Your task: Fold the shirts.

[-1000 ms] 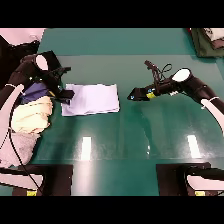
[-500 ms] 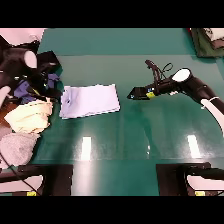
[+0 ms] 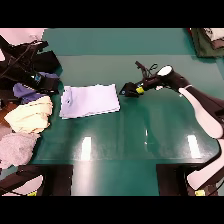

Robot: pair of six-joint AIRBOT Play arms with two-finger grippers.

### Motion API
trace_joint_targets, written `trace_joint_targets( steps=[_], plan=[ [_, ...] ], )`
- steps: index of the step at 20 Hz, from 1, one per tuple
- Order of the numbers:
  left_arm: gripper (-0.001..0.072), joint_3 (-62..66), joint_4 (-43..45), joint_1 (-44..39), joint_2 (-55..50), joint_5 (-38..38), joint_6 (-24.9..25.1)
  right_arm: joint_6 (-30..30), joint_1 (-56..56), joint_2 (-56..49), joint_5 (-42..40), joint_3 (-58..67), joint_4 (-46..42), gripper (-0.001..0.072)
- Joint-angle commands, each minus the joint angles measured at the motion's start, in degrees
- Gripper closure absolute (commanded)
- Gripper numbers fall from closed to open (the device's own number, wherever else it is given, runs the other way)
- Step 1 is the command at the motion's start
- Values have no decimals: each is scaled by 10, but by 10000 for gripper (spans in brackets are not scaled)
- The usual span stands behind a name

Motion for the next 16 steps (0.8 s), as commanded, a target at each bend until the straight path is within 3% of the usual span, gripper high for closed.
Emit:
trace_joint_targets(
  steps=[1, 8, 9, 11, 12, 16],
  plan=[
    [679, 1, -35, 0, 7, 2, 5, 14, 24, -76, 27, 72, 43, 130],
    [679, 1, -36, 0, 7, -4, 5, 30, 98, -131, 9, 125, 44, 141],
    [679, 1, -36, 0, 7, -4, 5, 29, 105, -131, -4, 129, 44, 178],
    [679, 1, -36, 0, 7, -4, 5, 20, 111, -131, -19, 143, 43, 573],
    [679, 1, -36, 0, 7, -4, 5, 12, 110, -131, -20, 153, 43, 689],
    [679, 1, -35, 0, 7, -4, 5, 13, 55, -79, 13, 178, 11, 692]
  ],
)
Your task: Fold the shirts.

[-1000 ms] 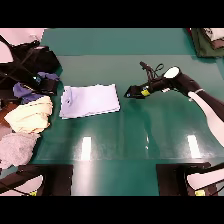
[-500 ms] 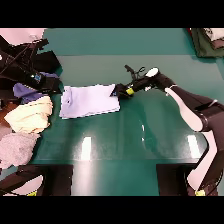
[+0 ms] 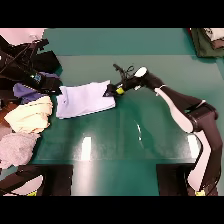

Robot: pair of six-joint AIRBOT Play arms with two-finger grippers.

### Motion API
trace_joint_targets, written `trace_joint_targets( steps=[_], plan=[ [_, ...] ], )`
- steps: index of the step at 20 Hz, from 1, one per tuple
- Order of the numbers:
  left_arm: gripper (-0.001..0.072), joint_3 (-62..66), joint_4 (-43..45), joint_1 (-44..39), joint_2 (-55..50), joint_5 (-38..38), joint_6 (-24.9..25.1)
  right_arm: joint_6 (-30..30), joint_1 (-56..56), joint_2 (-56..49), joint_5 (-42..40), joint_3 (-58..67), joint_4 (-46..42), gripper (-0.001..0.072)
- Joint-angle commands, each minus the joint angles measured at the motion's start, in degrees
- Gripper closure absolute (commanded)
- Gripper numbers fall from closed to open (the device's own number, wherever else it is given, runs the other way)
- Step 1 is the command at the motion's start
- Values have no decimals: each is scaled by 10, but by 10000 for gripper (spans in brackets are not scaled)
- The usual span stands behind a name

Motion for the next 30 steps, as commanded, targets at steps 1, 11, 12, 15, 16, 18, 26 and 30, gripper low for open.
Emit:
trace_joint_targets(
  steps=[1, 11, 12, 15, 16, 18, 26, 30],
  plan=[
    [679, 1, 0, 1, 0, 1, 0, -2, -56, 56, 23, 15, -57, 693],
    [679, 1, -1, 1, 0, 16, -1, 89, -449, 309, 56, -141, -324, 693],
    [679, 1, -2, 1, 0, 17, -1, 99, -494, 335, 35, -171, -338, 693],
    [679, 1, -6, 1, 0, 21, -3, 103, -619, 397, -25, -242, -337, 693],
    [679, 1, -9, 1, 0, 21, -5, 103, -659, 415, -42, -262, -337, 693],
    [679, 1, -17, 1, 0, 22, -5, 109, -725, 444, -68, -301, -337, 693],
    [679, 1, -19, 1, 0, 19, -5, 113, -808, 450, -37, -352, -344, 690],
    [679, 1, -19, 1, 0, 19, -4, 165, -808, 450, 16, -307, -480, 201]
  ],
)
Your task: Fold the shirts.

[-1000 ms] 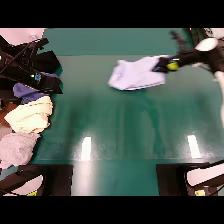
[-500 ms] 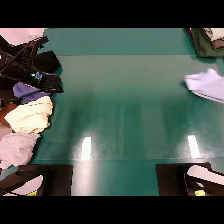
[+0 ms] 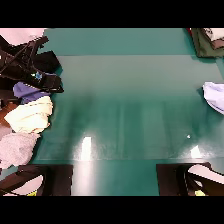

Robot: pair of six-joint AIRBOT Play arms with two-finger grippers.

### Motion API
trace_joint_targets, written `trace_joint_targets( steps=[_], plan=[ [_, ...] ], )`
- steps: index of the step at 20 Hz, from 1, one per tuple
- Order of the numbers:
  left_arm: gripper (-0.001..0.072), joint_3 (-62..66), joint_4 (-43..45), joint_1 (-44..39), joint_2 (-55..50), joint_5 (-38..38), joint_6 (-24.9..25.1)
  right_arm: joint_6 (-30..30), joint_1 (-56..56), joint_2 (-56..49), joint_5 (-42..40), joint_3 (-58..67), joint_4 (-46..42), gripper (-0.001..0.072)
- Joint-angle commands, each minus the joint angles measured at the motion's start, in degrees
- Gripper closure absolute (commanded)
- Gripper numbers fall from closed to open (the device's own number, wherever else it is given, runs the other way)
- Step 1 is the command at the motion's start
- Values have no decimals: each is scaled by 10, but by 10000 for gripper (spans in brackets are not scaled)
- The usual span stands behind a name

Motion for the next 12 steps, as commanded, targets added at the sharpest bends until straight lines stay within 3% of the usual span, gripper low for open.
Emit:
trace_joint_targets(
  steps=[1, 4, 5, 9, 12],
  plan=[
    [679, 1, 0, 1, 0, -1, 1, 37, -5, 0, 55, 44, -137, 104],
    [679, 1, 0, 1, 0, 0, 5, 91, -5, 1, 108, 112, -234, 104],
    [679, 1, 0, 1, 0, 2, 5, 102, -5, 1, 114, 132, -226, 105],
    [679, 1, 0, 1, 0, 33, 4, 101, 33, 1, 146, 177, -61, 143],
    [679, 1, -1, 1, 0, 28, -2, 90, 120, 1, 203, 181, 14, 165]
  ],
)
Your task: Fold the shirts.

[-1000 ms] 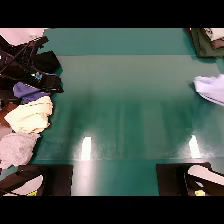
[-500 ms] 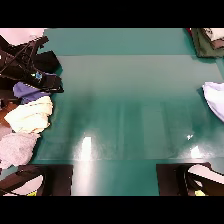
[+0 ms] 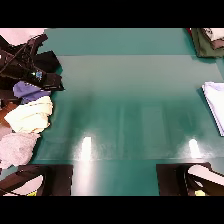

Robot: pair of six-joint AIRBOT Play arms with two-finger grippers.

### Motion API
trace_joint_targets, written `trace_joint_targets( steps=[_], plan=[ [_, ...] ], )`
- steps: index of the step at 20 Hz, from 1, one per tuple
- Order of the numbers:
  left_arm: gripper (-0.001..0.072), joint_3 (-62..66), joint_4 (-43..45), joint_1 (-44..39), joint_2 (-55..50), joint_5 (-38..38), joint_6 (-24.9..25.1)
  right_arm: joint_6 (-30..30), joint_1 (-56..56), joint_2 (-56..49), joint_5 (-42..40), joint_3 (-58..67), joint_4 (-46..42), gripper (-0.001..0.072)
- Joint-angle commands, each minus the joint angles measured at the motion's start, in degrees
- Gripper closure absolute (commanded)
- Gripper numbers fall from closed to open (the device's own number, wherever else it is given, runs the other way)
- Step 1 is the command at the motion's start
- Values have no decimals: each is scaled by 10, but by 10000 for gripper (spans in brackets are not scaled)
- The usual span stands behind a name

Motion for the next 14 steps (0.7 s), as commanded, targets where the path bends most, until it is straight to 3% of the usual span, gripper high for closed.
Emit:
trace_joint_targets(
  steps=[1, 2, 3, 6, 14],
  plan=[
    [679, 1, 0, 1, 0, 12, -5, -15, 97, 0, 79, 14, 89, 349],
    [679, 1, 0, 1, 0, 18, -5, -26, 134, 0, 98, 14, 94, 596],
    [679, 1, 0, 1, 0, 23, -5, -27, 176, 0, 118, 14, 93, 688],
    [679, 1, 0, 1, 0, 26, -5, -27, 302, 4, 155, 14, 93, 688],
    [678, 1, 0, 1, 0, 26, -4, -25, 568, 40, 113, 14, 88, 689]
  ],
)
